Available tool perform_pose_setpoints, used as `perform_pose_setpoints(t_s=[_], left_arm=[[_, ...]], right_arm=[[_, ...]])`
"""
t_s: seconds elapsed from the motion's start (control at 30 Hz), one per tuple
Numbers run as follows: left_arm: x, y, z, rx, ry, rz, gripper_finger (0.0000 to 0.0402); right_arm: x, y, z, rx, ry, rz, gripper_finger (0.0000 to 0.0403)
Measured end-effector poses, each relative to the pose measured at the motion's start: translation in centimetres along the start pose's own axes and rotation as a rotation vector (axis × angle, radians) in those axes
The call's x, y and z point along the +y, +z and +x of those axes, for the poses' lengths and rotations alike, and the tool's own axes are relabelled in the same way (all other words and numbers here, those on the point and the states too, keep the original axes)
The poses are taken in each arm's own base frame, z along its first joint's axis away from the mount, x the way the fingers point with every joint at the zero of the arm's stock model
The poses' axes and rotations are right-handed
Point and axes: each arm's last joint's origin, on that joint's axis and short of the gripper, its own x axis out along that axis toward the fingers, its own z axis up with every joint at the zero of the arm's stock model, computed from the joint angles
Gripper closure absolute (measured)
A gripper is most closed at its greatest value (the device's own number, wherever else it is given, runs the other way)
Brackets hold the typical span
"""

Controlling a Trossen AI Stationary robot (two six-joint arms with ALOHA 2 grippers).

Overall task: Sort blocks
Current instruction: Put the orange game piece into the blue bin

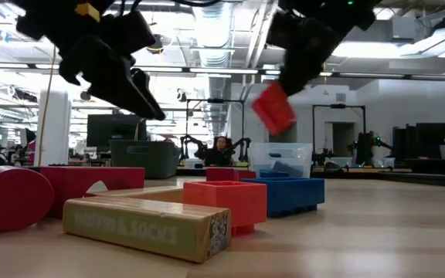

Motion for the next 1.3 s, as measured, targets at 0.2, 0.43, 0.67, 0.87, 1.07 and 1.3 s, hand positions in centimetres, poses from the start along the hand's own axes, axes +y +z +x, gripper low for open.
perform_pose_setpoints(t_s=[0.2, 0.43, 0.67, 0.87, 1.07, 1.3], left_arm=[[0.0, 0.2, 0.2, -0.207, 0.005, -0.065, 0.0139], [0.1, 0.0, 0.2, -0.203, 0.052, -0.08, 0.0139], [0.2, -0.2, 0.2, -0.188, 0.085, -0.133, 0.0139], [0.5, -0.6, 0.3, -0.143, 0.151, -0.132, 0.0139], [0.8, -0.8, 0.4, -0.124, 0.164, -0.148, 0.0139], [1.1, -0.8, 0.4, -0.12, 0.173, -0.135, 0.0139]], right_arm=[[1.1, 1.2, 3.3, -0.149, 0.025, -0.031, 0.0395], [2.1, 1.3, 7.8, -0.257, 0.049, -0.059, 0.0395], [2.1, 1.0, 10.4, -0.332, 0.046, -0.062, 0.0395], [2.1, 1.2, 10.8, -0.372, 0.035, -0.091, 0.0395], [2.1, 1.3, 10.7, -0.389, 0.033, -0.107, 0.0395], [2.5, 1.6, 10.9, -0.436, 0.036, -0.123, 0.0395]])
